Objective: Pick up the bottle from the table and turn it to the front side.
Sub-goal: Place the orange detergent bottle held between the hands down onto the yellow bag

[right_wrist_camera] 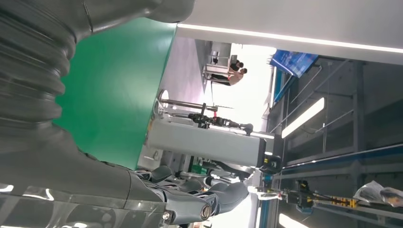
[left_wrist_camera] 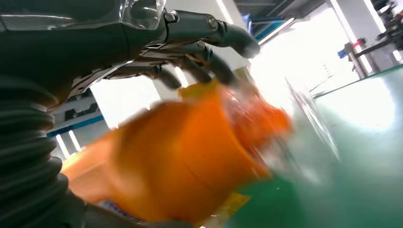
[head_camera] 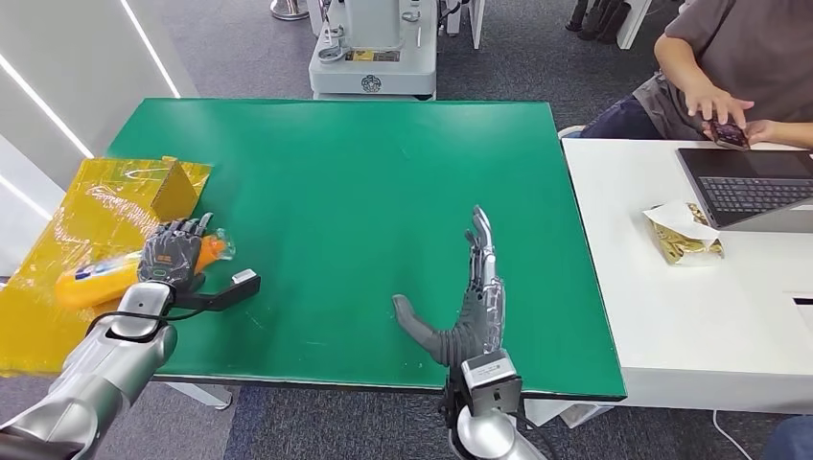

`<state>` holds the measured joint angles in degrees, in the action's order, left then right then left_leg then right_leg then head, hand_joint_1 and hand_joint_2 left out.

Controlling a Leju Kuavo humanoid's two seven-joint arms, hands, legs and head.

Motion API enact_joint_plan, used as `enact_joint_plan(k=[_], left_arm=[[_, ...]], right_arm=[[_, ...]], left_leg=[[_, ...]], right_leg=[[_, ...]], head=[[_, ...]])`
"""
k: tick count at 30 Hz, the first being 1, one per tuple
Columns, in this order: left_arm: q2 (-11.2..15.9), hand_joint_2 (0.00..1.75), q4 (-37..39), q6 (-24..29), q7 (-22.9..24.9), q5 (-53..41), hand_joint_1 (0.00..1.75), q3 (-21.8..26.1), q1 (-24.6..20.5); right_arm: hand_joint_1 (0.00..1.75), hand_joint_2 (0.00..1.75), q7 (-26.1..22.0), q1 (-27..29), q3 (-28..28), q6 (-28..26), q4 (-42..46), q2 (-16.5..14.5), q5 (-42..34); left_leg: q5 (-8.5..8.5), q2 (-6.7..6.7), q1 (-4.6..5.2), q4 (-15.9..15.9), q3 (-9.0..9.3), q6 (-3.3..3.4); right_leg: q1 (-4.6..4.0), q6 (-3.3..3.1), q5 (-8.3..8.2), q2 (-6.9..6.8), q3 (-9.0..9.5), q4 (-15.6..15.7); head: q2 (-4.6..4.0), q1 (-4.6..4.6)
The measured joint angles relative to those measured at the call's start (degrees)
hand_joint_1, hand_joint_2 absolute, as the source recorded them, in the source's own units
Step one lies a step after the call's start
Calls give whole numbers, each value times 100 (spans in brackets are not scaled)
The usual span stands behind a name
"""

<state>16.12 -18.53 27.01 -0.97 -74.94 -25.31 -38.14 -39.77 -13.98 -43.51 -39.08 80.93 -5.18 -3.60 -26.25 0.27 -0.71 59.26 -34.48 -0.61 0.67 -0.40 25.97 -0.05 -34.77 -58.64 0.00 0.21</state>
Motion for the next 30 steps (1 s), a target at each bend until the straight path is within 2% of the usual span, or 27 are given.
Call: enact_joint_plan(k=[8, 20, 23, 28, 30], left_arm=[[-2, 175, 43, -116, 230, 8, 0, 3, 87], [9, 175, 50, -32, 297, 44, 0, 28, 206], [28, 175, 50, 293, 416, 91, 0, 115, 243], [56, 175, -144, 1158, 1055, -142, 0, 417, 416], [19, 175, -689, 1244, 826, -416, 0, 852, 679]], right_arm=[[0, 175, -3, -200, -144, 0, -156, 0, -206], [0, 175, -3, -238, -175, 0, -209, 0, -206], [0, 175, -4, -238, -176, -1, -209, 0, -201], [0, 175, -5, -231, -176, 0, -209, 0, -144], [0, 175, -5, -223, -176, 0, -212, 0, -93]], left_leg=[[0, 0, 1, 0, 0, 0], [0, 0, 0, 0, 0, 0], [0, 1, 0, 0, 1, 0], [0, 2, 1, 0, 1, 0], [0, 5, 2, 1, 1, 0]], right_leg=[[0, 0, 0, 0, 0, 0], [0, 0, 0, 0, 1, 0], [0, -1, 0, 0, 0, 0], [0, -1, 0, 2, -2, 0], [1, -1, 0, 6, -7, 3]], head=[[0, 0], [0, 1], [0, 0], [0, 0], [0, 0]])
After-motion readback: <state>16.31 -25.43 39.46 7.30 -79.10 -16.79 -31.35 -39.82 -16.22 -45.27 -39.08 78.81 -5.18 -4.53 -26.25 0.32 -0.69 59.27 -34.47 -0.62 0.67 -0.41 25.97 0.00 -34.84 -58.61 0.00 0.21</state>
